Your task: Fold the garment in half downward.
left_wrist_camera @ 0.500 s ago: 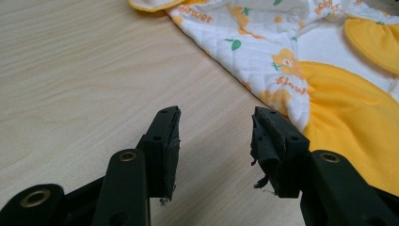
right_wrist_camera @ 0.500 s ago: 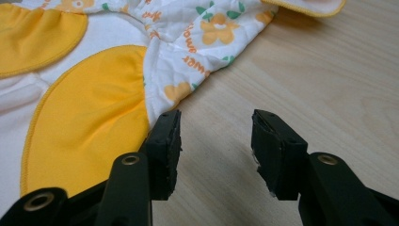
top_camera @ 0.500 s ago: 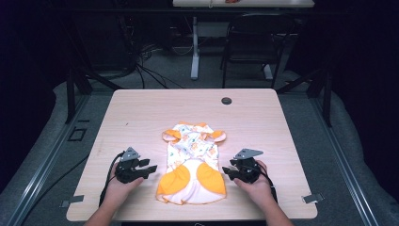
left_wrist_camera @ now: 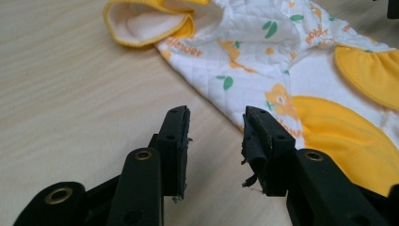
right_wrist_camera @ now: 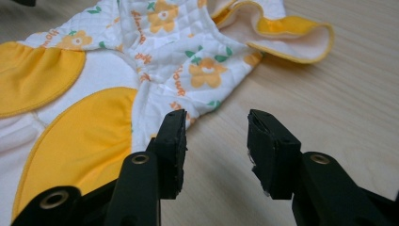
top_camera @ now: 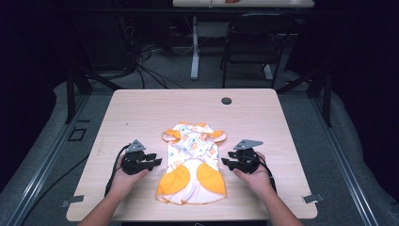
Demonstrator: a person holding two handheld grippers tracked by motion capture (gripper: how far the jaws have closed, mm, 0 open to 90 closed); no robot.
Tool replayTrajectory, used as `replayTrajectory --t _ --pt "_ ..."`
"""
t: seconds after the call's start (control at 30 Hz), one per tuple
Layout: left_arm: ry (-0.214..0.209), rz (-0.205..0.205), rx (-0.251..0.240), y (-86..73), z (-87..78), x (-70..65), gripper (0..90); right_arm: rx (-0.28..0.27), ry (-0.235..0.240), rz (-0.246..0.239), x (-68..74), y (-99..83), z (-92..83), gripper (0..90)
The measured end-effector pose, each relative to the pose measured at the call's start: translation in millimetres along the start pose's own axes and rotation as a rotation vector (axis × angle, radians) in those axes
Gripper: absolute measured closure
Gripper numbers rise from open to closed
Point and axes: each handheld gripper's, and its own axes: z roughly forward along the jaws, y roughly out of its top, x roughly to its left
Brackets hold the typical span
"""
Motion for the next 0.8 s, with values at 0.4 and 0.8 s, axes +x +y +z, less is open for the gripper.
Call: replayTrajectory --t 0.4,0.8 --pt "-0.008 0.083 0.088 37.3 51.8 -12.8 71.2 0.069 0.023 -0.073 10.0 38.0 46.2 73.9" --pt "-0.02 0.129 0.116 30.7 56.3 -16.2 71.3 0.131 0.064 -0.096 12.9 31.9 58.0 76.2"
